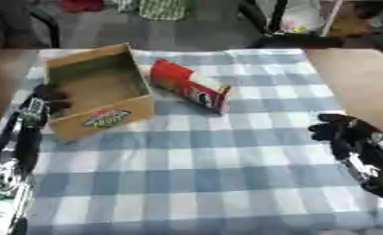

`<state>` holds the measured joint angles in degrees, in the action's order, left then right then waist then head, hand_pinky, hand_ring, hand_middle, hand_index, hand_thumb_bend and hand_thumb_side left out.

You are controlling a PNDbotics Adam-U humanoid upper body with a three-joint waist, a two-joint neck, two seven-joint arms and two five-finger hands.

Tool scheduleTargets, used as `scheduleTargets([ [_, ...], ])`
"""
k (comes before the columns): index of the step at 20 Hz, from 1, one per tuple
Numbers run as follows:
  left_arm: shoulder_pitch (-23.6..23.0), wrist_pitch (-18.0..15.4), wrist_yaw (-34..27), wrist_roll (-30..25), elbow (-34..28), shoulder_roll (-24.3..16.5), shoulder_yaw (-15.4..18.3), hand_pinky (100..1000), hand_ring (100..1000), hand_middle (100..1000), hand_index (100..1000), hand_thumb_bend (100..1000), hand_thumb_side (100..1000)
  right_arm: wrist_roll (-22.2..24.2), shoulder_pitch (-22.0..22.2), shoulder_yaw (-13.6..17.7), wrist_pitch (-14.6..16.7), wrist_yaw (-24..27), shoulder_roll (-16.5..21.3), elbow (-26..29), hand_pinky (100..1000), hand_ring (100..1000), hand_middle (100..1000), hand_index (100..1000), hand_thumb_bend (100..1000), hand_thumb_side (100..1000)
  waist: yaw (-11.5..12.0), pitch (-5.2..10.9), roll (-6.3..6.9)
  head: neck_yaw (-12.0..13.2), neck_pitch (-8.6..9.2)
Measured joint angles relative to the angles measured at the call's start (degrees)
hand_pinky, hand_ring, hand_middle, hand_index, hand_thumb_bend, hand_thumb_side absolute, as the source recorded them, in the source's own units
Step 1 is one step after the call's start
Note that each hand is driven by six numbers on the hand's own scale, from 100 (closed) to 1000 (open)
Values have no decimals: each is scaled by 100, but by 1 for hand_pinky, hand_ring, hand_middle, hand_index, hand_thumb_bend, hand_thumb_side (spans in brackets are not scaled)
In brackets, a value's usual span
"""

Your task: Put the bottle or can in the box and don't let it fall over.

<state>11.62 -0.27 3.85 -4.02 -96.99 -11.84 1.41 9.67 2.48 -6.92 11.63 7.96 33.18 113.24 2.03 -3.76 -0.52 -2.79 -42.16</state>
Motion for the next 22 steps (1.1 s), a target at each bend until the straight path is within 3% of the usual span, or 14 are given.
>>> scheduleTargets([
  [6, 250, -19, -54, -150, -13, 128, -166, 922, 733, 704, 899, 235, 978, -101, -491, 96, -268, 458, 571, -237, 797, 836, 637, 877, 100, 621, 444, -133, 114, -406, 121],
  [13, 419, -40, -88, -275, -22, 188, -285, 921, 733, 703, 899, 236, 976, -86, -1068, 94, -245, 896, 1046, -714, 802, 859, 673, 886, 100, 633, 829, -280, 118, -803, 254],
  [20, 789, -34, -126, -397, -60, 355, -416, 920, 732, 703, 899, 240, 969, -80, -1517, 24, -186, 763, 1299, -1279, 859, 1000, 796, 921, 100, 671, 1486, -508, 115, -1380, 458],
  [22, 905, -38, -134, -434, -83, 395, -455, 920, 732, 703, 899, 240, 968, -96, -1640, 5, -153, 669, 1348, -1497, 872, 1000, 810, 927, 100, 673, 1658, -582, 113, -1619, 552],
])
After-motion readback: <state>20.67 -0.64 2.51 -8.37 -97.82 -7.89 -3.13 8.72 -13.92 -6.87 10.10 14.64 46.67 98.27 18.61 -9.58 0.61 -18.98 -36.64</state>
